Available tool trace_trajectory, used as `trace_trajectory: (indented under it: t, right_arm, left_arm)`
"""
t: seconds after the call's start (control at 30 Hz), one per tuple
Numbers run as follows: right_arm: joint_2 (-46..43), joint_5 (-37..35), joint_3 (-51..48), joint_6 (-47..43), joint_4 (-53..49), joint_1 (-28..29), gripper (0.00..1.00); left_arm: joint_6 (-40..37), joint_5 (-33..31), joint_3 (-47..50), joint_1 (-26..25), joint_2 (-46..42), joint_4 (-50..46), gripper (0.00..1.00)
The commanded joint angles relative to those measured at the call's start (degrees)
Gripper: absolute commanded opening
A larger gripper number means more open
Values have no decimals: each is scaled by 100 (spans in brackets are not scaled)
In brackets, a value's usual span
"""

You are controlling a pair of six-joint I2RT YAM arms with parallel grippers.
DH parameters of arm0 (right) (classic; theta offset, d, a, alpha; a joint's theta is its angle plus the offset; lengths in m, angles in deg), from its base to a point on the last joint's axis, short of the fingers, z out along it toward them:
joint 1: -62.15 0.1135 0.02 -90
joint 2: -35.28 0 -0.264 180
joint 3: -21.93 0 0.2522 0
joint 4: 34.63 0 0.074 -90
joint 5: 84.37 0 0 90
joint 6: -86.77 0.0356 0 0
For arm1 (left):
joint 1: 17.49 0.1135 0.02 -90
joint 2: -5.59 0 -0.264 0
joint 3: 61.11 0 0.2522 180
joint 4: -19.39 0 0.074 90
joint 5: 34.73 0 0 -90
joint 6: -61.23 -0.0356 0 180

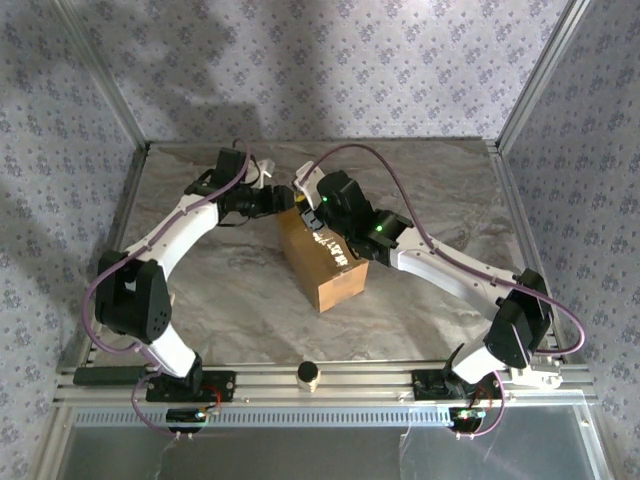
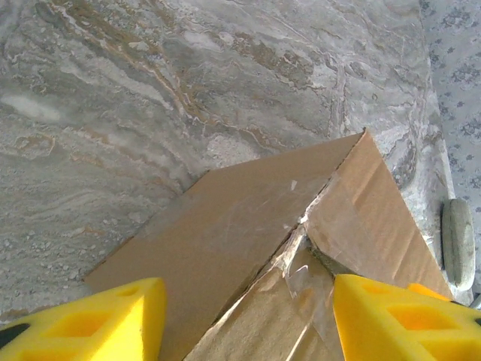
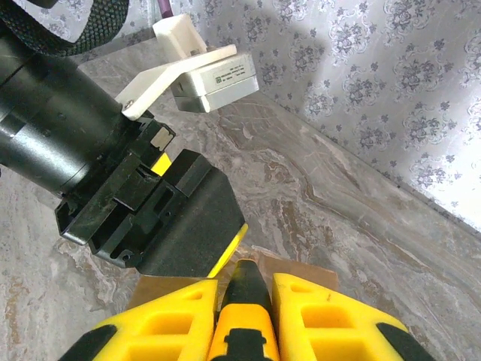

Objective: Unpack the express box

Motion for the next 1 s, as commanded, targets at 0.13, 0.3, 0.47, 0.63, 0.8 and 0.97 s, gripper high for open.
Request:
trace_trajectory:
  t: [0.13,0.3,0.47,0.63,0.8,0.97]
  right_arm:
    - [65,113,23,187,-287,1,0]
    - [57,132,28,233,-365,3,0]
    - [-6,65,-70,350,-369,27,0]
    - [-202,-35,-161,394,-439,105,0]
    - [-243,-157,-271,618,-640,204,0]
    - [-417,-322,-391,617,-770,347,0]
  left_arm:
    - [-80,-111,-285,-49,345,-203,58]
    - [14,-198,-278,-44,592,-357,57]
    - [280,-302,-156,-28,751,-418,55]
    - [482,-294,-59,-1,811,-378,53]
    - [615,-288,-17,-1,864,-351,52]
    - [637,-303,73,-1,849,-294,51]
